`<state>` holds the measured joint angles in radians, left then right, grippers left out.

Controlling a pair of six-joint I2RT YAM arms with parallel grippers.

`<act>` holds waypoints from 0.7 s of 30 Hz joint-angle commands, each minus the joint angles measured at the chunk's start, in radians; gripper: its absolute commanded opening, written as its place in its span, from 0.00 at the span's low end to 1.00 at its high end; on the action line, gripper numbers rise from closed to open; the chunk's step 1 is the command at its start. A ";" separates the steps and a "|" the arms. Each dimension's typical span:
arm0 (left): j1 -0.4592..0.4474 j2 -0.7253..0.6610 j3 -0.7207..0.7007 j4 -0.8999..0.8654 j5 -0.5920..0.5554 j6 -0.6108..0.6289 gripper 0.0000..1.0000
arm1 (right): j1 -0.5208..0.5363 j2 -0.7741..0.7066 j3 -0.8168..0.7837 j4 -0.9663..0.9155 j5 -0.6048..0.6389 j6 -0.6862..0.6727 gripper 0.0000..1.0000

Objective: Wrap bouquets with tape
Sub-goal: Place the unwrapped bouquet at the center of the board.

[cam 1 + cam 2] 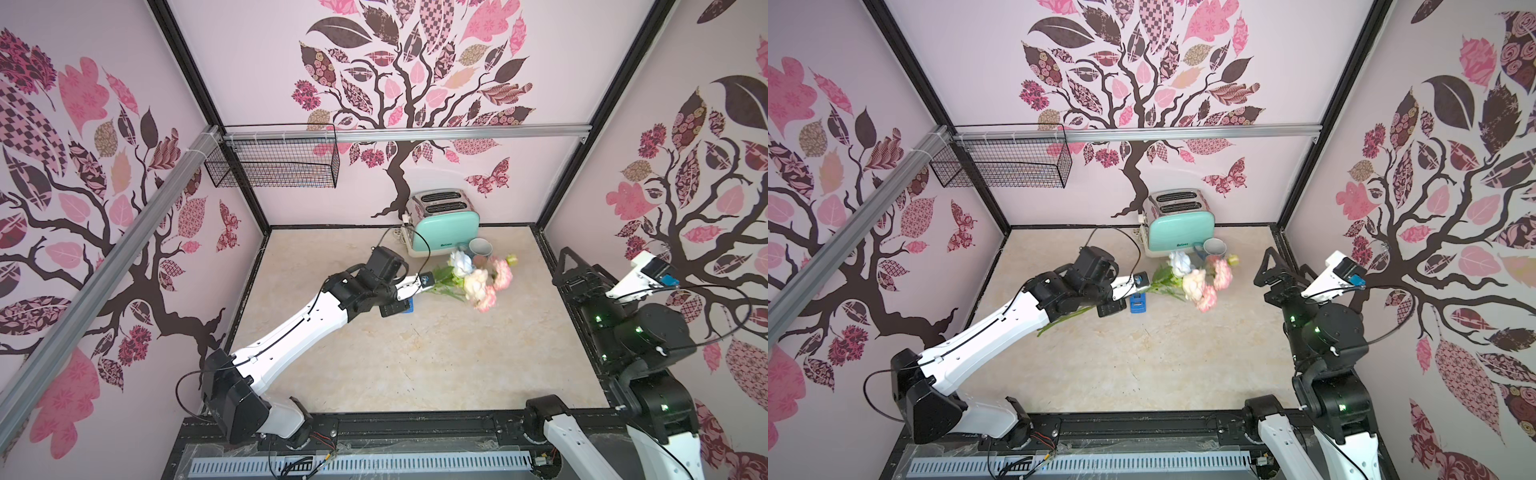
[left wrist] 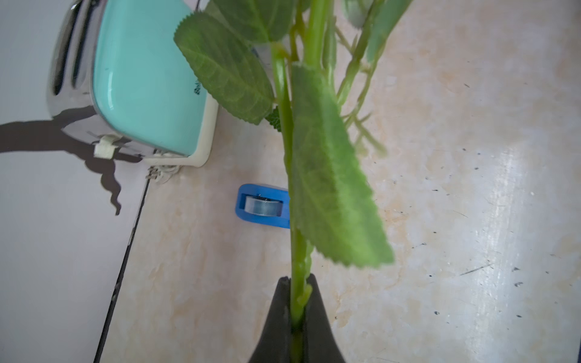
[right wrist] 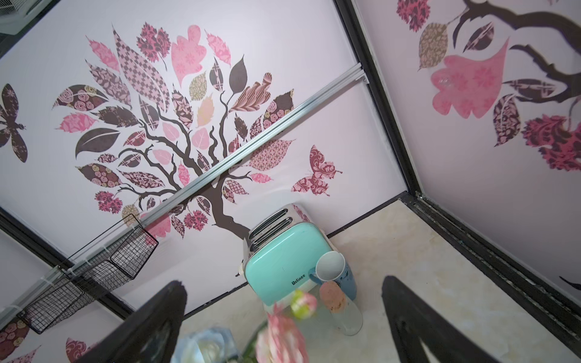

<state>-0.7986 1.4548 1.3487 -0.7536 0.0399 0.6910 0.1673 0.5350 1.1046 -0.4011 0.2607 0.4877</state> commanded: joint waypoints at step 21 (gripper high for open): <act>-0.067 0.439 -0.072 0.187 -0.024 0.198 0.00 | 0.005 0.019 -0.087 -0.061 -0.127 -0.019 1.00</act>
<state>-0.8665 1.8812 1.2678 -0.6121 0.0059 0.8730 0.1673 0.5549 1.0138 -0.4541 0.1551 0.4736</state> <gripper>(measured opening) 0.066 0.997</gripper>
